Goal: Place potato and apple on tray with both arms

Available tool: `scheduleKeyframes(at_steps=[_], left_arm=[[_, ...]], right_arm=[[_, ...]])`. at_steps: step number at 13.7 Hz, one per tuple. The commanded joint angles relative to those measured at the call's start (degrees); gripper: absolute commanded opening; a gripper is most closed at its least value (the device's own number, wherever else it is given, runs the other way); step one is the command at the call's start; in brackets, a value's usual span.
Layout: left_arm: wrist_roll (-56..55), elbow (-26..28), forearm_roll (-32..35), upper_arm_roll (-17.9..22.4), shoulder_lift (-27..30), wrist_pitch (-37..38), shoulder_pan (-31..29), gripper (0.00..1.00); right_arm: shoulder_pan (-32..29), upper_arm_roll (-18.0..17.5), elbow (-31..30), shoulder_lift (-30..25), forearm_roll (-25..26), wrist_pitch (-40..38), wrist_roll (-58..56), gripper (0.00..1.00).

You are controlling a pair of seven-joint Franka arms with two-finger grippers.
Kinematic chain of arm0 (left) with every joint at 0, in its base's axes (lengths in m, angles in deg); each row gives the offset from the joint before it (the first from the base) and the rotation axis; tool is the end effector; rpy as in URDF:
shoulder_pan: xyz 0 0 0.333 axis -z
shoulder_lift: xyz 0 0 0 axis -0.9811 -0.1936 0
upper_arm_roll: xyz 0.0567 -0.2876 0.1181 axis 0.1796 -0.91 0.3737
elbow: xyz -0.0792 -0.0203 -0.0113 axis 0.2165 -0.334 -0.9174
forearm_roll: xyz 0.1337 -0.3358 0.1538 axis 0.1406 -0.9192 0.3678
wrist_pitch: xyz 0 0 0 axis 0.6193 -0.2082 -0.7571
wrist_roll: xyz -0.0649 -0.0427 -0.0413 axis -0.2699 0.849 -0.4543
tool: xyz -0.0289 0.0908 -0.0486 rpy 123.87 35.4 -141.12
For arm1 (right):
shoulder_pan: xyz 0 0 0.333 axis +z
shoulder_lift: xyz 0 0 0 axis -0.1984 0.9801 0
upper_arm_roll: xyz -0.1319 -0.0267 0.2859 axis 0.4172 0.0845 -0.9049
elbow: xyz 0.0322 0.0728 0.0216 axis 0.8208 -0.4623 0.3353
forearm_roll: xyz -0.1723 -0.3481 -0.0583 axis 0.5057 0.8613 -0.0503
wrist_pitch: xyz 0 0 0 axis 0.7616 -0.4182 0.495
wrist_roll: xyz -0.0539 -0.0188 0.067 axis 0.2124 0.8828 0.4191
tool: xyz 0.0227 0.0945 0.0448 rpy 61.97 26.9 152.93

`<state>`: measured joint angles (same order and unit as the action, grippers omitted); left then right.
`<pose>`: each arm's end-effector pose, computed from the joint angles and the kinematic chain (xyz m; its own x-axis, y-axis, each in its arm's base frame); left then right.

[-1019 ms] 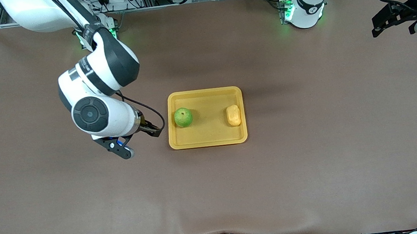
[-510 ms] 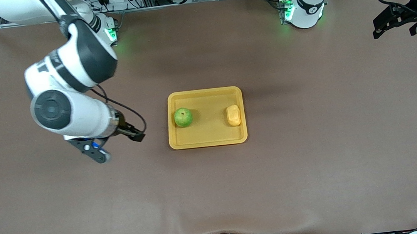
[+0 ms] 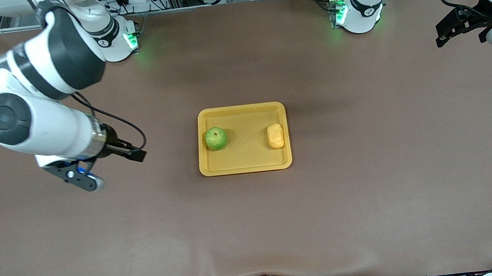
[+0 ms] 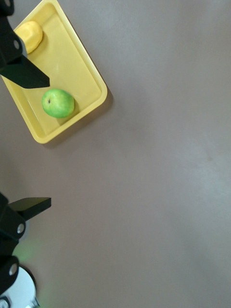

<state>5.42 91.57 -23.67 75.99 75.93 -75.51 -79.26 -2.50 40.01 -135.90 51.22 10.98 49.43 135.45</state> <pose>0.5008 -0.0437 0.6581 0.9996 -0.0263 -0.0098 -0.0268 -0.9981 -0.0559 0.6335 0.2051 0.5400 0.8646 -0.4761 -0.1606 -0.4715 -0.8792 0.0680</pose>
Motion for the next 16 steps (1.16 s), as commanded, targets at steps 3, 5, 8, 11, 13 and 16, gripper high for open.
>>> scheduleKeyframes(at_steps=[3,5,8,11,13,16], left_arm=[[-0.9,0.7,1.0,-0.3,0.8,-0.6,0.2,1.00],[-0.9,0.8,1.0,-0.3,0.9,-0.5,0.2,1.00],[-0.9,0.8,1.0,-0.3,0.9,-0.5,0.2,1.00],[-0.9,0.9,1.0,-0.3,0.9,-0.5,0.2,1.00],[-0.9,1.1,1.0,-0.3,1.0,-0.5,0.2,1.00],[-0.9,1.5,1.0,-0.4,1.1,-0.5,0.3,1.00]], right_arm=[[-3.5,0.4,-1.0,-4.9,2.2,-3.4,-8.4,1.00],[-6.2,0.1,-1.2,-6.8,2.1,-3.6,-13.0,1.00],[-8.3,0.1,-1.3,-8.6,2.1,-4.8,-17.7,1.00],[-11.1,0.3,-2.0,-11.2,2.1,-5.6,-24.5,1.00],[-12.5,0.3,-3.5,-13.4,1.9,-5.6,-26.9,1.00],[-12.3,1.3,-5.0,-15.2,1.9,-5.6,-28.6,1.00]])
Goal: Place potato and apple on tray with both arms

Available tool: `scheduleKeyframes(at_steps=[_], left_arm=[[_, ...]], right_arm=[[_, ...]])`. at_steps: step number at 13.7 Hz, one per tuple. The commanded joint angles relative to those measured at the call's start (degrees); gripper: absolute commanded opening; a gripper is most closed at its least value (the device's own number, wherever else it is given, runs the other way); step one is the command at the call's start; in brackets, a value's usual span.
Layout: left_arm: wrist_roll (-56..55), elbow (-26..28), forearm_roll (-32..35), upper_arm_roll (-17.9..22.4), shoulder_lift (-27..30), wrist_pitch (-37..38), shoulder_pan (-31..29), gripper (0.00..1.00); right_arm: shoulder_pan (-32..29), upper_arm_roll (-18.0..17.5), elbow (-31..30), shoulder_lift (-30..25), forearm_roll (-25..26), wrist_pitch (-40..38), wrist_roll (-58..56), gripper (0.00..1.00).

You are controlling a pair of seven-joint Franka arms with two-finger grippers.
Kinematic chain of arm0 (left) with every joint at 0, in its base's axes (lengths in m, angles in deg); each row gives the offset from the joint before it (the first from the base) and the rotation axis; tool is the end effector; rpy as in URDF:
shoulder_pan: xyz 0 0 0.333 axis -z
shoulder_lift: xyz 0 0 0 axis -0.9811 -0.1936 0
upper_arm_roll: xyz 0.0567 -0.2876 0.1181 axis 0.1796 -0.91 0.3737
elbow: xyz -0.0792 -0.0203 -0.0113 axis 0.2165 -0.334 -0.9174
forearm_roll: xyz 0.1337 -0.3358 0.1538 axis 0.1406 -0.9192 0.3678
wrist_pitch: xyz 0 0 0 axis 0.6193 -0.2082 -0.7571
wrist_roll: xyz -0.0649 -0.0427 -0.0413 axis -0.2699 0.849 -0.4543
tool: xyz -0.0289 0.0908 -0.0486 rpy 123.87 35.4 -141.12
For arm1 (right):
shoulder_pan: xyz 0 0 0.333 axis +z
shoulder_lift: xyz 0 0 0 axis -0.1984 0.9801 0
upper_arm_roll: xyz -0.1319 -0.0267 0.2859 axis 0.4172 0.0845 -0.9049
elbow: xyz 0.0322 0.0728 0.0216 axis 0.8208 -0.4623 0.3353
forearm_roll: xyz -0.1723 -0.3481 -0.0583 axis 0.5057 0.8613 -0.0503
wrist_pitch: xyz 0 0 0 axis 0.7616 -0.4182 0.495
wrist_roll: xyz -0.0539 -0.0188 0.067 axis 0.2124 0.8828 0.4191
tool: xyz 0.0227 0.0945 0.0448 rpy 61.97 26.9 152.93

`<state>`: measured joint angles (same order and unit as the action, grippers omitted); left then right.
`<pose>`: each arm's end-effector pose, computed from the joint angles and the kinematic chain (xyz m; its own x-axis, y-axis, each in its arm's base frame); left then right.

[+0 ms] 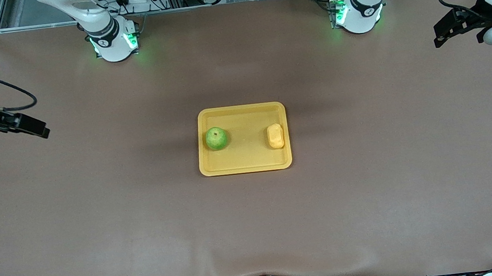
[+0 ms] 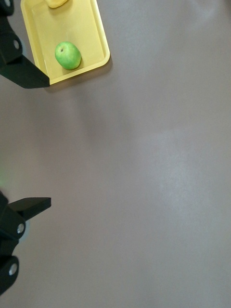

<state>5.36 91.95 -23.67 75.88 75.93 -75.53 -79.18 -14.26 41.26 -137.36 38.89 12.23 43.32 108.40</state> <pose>0.5007 -0.0454 0.6550 0.9995 -0.0284 -0.0160 -0.0293 -0.9980 -0.0566 0.5942 0.0603 0.6545 0.9659 -0.2471 -0.0770 -0.2461 -0.9690 0.0226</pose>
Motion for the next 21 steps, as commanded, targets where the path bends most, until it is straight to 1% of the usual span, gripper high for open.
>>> scheduleKeyframes(at_steps=[1,7,9,10,16,17,21], left_arm=[[-0.8,1.1,1.0,-0.3,1.1,-0.5,0.3,1.00],[-0.9,1.1,1.0,-0.9,1.1,-0.5,0.1,1.00],[-0.9,1.1,1.0,-1.0,1.1,-0.3,0.1,1.00],[-0.9,1.1,1.0,-1.0,1.1,-0.1,0.1,1.00],[-0.8,0.9,1.0,-1.0,0.9,0.0,0.1,1.00],[-0.7,0.7,1.0,-1.0,0.7,0.0,0.1,1.00],[0.4,0.2,0.9,-1.0,0.2,0.0,0.1,1.00]], right_arm=[[-0.5,0.4,-3.6,-3.3,0.7,0.5,-3.3,1.00],[0.4,6.8,-3.6,-6.3,0.1,-1.6,-15.2,1.00],[2.8,11.4,-4.2,-7.0,-0.6,-2.0,-18.3,1.00],[3.7,13.0,-5.6,-8.3,-0.9,-1.4,-18.6,1.00],[3.2,13.5,-17.2,-16.1,-0.9,3.9,-18.7,1.00],[3.3,13.6,-18.4,-17.2,-0.9,4.3,-18.7,1.00],[3.1,13.6,-18.1,-17.4,-0.8,4.2,-20.8,1.00]])
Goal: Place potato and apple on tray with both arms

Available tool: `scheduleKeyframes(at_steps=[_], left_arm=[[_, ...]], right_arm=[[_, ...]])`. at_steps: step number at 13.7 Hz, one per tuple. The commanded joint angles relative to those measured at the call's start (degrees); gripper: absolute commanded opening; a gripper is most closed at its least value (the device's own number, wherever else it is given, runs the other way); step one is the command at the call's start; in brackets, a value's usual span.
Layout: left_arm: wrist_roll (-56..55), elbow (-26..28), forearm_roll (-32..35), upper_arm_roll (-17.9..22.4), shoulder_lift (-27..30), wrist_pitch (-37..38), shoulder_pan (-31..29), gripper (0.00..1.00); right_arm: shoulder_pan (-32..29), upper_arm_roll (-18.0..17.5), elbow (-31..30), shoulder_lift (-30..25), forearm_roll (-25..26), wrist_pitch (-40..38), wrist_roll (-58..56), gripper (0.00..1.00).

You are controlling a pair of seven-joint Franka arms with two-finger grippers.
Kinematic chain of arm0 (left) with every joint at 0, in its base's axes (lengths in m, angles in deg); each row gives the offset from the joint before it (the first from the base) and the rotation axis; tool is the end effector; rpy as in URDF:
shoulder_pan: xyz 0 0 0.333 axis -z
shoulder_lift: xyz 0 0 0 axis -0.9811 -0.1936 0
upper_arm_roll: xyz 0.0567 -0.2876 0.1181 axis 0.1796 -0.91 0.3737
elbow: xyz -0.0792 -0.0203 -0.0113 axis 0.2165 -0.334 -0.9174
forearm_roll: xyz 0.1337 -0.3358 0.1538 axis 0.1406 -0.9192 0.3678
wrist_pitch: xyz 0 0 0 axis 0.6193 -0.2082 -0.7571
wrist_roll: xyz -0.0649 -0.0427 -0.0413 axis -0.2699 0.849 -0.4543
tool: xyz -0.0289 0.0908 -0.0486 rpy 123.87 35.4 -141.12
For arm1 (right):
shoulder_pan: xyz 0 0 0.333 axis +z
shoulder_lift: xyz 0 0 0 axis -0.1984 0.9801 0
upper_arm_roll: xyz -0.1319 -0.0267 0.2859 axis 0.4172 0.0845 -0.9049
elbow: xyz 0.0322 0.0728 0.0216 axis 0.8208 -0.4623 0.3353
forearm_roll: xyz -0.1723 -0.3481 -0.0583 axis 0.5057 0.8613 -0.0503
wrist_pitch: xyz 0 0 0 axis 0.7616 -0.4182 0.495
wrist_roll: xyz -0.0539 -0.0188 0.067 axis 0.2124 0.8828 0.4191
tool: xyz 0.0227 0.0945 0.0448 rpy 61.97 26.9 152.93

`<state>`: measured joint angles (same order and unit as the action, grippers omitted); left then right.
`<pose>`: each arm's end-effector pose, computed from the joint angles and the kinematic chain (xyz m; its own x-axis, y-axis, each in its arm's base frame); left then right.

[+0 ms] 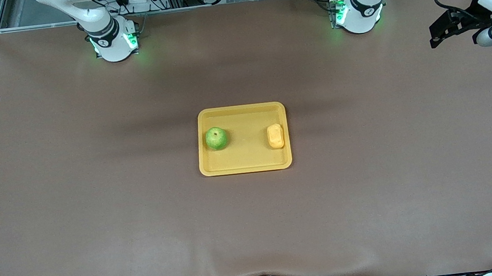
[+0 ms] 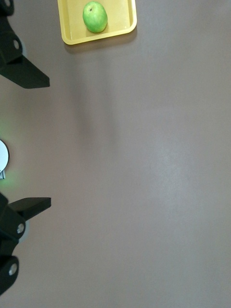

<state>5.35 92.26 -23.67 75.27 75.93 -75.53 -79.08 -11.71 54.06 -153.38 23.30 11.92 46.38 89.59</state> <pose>0.5001 -0.0520 0.6525 0.9990 -0.0404 -0.0215 -0.0416 -0.9974 -0.0584 0.5209 -0.0256 0.6846 0.9948 -0.0949 -0.0364 -0.0938 -0.9951 0.0321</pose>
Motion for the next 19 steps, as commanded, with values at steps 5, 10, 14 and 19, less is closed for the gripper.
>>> scheduleKeyframes(at_steps=[5,10,14,19], left_arm=[[0.4,-1.9,0.9,-0.4,-0.8,0.0,0.0,1.00],[0.5,-1.9,0.9,-0.4,-0.9,0.0,0.0,1.00],[0.4,-3.3,0.2,-0.3,-0.9,0.1,-0.1,1.00],[0.1,-3.3,0.2,-0.3,-0.9,0.6,-0.1,1.00]], right_arm=[[0.1,1.2,-1.6,-1.4,-0.5,2.0,-5.8,1.00],[0.4,1.0,-1.6,-1.4,-0.5,1.4,-5.0,1.00],[0.8,0.5,-1.6,-1.4,-0.4,1.4,-5.7,1.00],[0.6,0.5,-1.6,-1.4,-0.5,1.4,-5.6,1.00]])
